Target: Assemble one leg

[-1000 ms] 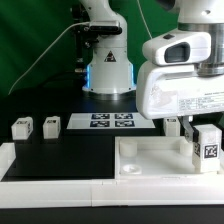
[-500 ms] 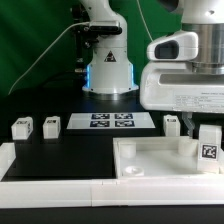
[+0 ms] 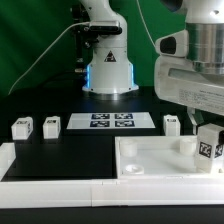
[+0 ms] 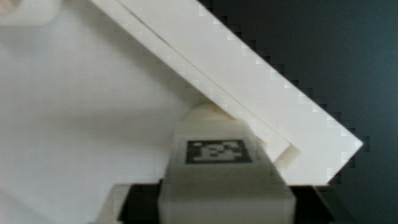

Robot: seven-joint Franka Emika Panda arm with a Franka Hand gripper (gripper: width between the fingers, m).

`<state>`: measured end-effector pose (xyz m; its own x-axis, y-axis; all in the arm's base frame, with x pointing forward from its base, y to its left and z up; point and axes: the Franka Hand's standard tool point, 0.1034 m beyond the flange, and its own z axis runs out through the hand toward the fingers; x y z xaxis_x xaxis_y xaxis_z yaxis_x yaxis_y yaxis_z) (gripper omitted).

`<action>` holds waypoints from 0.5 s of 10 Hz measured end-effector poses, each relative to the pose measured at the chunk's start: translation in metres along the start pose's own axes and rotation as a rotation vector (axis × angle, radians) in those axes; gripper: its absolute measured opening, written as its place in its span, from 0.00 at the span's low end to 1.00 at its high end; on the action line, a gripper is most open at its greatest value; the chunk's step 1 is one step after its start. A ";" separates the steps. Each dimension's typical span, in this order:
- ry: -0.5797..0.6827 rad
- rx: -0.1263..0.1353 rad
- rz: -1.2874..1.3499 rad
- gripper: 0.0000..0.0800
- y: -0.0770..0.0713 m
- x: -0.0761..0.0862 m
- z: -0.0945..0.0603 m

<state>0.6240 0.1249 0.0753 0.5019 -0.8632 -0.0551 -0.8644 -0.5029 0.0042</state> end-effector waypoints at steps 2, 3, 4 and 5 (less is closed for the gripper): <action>-0.003 0.007 0.241 0.37 -0.001 0.000 0.000; -0.004 0.010 0.322 0.37 -0.001 0.001 0.000; -0.006 0.010 0.377 0.37 -0.001 0.001 0.000; -0.007 0.010 0.457 0.37 -0.001 0.001 0.000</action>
Offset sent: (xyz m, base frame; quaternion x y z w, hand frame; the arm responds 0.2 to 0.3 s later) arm 0.0001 -0.0017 -0.0008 0.0087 -0.0006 0.1741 0.9847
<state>0.6256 0.1250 0.0749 0.0689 -0.9960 -0.0567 -0.9973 -0.0701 0.0199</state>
